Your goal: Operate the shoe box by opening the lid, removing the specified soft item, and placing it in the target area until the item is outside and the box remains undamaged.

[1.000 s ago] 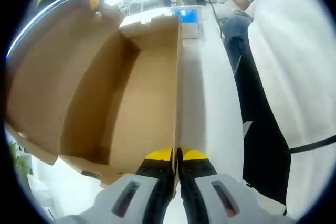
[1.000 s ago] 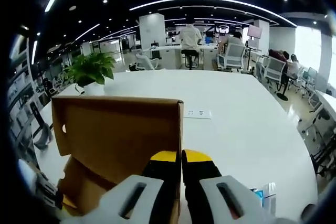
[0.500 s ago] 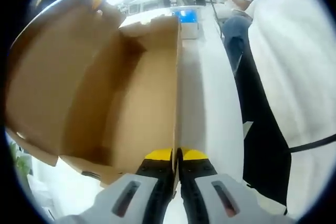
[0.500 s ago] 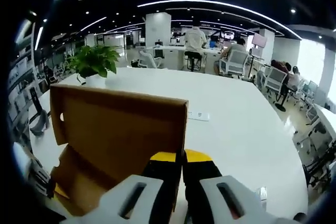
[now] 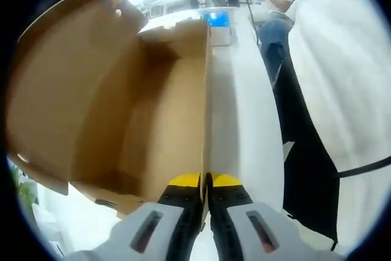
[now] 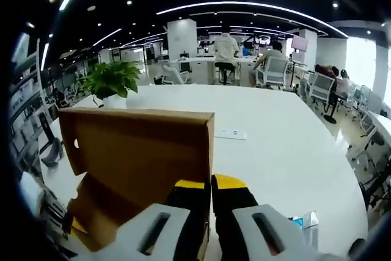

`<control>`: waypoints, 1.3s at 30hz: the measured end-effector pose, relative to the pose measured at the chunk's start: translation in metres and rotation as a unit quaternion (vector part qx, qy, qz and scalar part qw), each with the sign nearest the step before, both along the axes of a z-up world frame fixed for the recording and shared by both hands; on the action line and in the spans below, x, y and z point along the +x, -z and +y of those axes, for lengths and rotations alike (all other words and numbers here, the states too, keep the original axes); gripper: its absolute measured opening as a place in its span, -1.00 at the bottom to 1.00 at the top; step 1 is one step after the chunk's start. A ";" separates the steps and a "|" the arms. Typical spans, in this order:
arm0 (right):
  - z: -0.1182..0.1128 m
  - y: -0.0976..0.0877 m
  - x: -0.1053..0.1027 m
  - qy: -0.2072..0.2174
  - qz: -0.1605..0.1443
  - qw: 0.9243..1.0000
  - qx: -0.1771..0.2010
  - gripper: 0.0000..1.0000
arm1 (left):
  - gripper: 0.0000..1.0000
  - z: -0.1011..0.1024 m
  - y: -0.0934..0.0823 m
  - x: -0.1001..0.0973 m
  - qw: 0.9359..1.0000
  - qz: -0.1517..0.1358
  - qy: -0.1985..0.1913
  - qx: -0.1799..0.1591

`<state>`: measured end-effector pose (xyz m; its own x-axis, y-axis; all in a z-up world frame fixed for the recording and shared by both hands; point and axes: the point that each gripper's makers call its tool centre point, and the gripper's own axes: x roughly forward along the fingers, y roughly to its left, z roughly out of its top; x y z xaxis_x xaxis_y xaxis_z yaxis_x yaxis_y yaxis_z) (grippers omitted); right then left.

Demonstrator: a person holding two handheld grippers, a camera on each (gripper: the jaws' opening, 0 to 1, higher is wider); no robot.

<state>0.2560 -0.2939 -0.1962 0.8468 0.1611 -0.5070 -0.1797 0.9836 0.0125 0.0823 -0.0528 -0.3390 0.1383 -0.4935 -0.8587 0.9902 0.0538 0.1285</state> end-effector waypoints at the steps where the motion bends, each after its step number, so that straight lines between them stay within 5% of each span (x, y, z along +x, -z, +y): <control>1: 0.000 0.000 -0.001 0.000 -0.001 1.000 -0.001 -1.00 | -0.95 0.000 0.000 0.000 1.000 0.000 0.000 0.000; 39: -0.001 -0.001 -0.024 0.002 -0.034 0.999 -0.029 -1.00 | -0.95 0.000 0.000 -0.001 1.000 -0.006 0.005 0.000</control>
